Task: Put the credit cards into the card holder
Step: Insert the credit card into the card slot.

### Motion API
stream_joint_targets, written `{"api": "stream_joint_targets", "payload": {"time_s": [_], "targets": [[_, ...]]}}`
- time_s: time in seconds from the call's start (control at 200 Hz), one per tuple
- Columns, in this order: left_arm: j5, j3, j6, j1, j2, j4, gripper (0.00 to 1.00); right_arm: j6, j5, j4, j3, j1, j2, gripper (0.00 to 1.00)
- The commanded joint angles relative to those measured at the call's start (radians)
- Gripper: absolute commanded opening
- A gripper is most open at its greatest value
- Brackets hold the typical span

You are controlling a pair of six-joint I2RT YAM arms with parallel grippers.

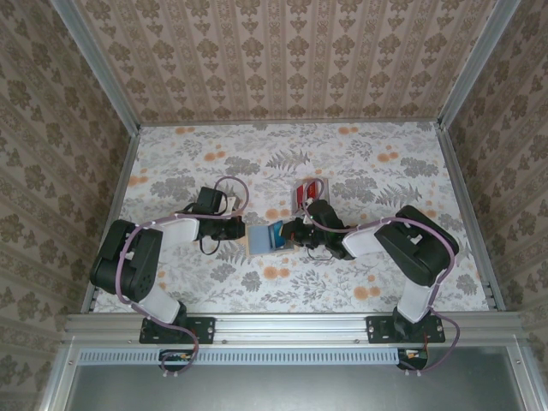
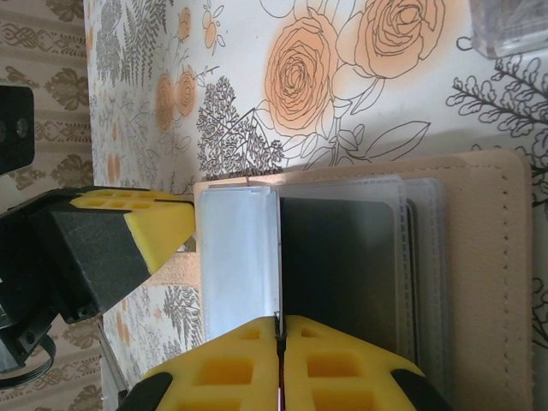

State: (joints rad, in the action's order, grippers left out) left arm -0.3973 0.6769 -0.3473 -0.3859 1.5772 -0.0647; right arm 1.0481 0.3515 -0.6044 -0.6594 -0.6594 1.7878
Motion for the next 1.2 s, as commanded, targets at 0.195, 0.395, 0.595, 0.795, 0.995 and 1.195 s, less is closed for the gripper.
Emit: {"api": "stream_joint_targets", "payload": {"time_s": [0.195,0.395,0.595,0.795,0.995,1.195], "targets": [[-0.032,0.003,-0.026,-0.016,0.008,0.019,0.00,-0.008,0.009,-0.006,-0.031,-0.024,0.022,0.10],[-0.031,0.005,-0.023,-0.021,0.014,0.016,0.00,-0.016,0.004,-0.001,-0.037,-0.035,0.023,0.10],[-0.030,0.006,-0.021,-0.022,0.012,0.013,0.00,-0.032,-0.010,0.021,-0.043,-0.042,0.019,0.11],[-0.024,0.010,-0.019,-0.022,0.011,0.008,0.00,-0.059,-0.029,0.055,-0.049,-0.046,0.005,0.20],[-0.012,0.013,-0.015,-0.022,0.011,-0.001,0.00,-0.197,-0.123,0.285,-0.113,-0.060,-0.068,0.26],[-0.014,0.012,-0.014,-0.022,0.005,-0.003,0.00,-0.306,-0.212,0.446,-0.170,-0.065,-0.126,0.36]]}}
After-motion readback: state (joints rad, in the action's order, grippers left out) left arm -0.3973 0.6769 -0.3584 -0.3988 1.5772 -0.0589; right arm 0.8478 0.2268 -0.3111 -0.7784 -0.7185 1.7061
